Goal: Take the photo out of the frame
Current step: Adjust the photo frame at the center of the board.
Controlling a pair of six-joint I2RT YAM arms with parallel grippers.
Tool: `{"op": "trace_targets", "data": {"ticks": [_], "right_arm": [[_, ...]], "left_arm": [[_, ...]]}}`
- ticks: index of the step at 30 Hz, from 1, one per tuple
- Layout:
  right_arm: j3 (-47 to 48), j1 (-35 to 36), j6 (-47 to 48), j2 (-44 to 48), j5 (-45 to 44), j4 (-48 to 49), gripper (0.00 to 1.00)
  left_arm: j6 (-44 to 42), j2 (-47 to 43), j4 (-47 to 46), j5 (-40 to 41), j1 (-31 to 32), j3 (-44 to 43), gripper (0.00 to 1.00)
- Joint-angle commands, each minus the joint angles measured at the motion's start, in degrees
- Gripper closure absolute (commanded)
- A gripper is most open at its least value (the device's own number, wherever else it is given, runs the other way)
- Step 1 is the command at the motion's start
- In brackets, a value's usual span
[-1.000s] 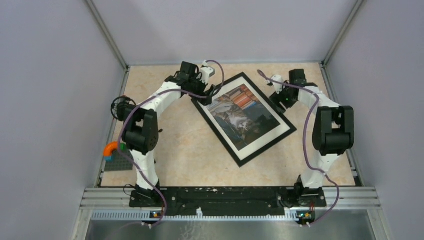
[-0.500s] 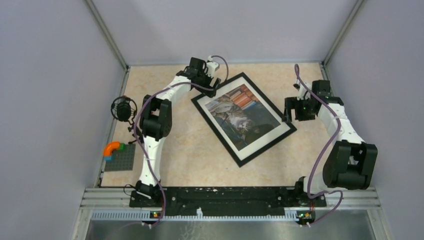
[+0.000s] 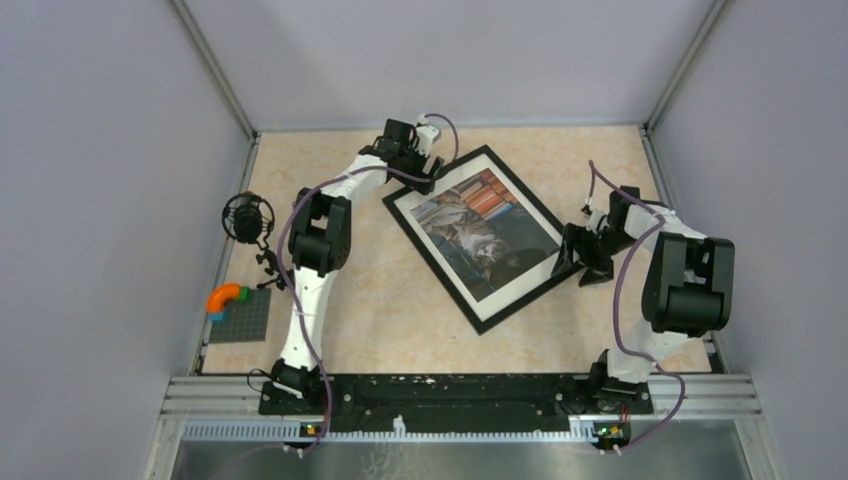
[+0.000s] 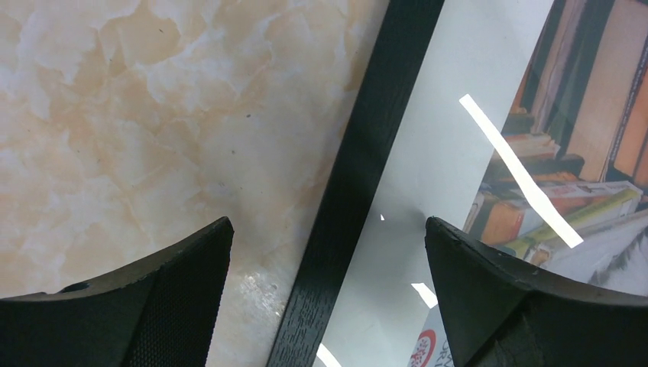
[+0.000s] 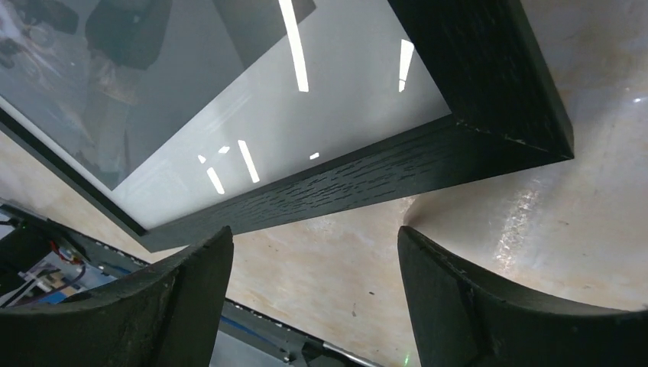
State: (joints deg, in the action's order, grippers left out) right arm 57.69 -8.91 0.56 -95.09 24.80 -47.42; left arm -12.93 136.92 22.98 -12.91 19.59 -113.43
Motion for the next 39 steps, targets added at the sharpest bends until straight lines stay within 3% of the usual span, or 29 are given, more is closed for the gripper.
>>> {"op": "trace_targets", "data": {"ticks": [1, 6, 14, 20, 26, 30, 35, 39], "right_arm": [[0.15, -0.49, -2.83, -2.61, 1.07, 1.61, 0.23], [1.19, -0.55, -3.09, -5.08, -0.18, 5.01, 0.23], [13.23, -0.76, -4.05, -12.14, -1.61, 8.84, 0.23], [30.45, -0.63, -5.81, -23.96, -0.55, 9.87, 0.23], [51.13, 5.43, -7.84, -35.95, 3.82, 8.7, 0.23], [60.96, 11.82, -9.75, -41.01, 8.48, 8.32, 0.23], [72.81, 14.01, -9.41, -42.09, 7.81, 7.58, 0.21], [73.69, 11.08, -7.1, -35.45, 2.92, 9.57, 0.12]], "left_arm": [[-0.49, 1.52, -1.65, -1.31, -0.3, -3.46, 0.02], [-3.44, -0.3, 5.13, -9.88, -0.28, -1.05, 0.04], [-4.36, -14.34, 7.42, -17.38, -0.18, 18.12, 0.1], [-8.08, -26.87, 8.08, -19.04, 2.95, 33.76, 0.12], [-12.56, -34.75, 11.72, -15.98, 11.96, 45.04, 0.11], [-12.64, -37.19, 14.77, -15.63, 16.86, 46.33, 0.1], [-13.34, -37.79, 22.15, -19.68, 18.9, 38.63, 0.06], [-10.94, -36.96, 18.26, -7.38, 18.48, 30.0, 0.02]]}}
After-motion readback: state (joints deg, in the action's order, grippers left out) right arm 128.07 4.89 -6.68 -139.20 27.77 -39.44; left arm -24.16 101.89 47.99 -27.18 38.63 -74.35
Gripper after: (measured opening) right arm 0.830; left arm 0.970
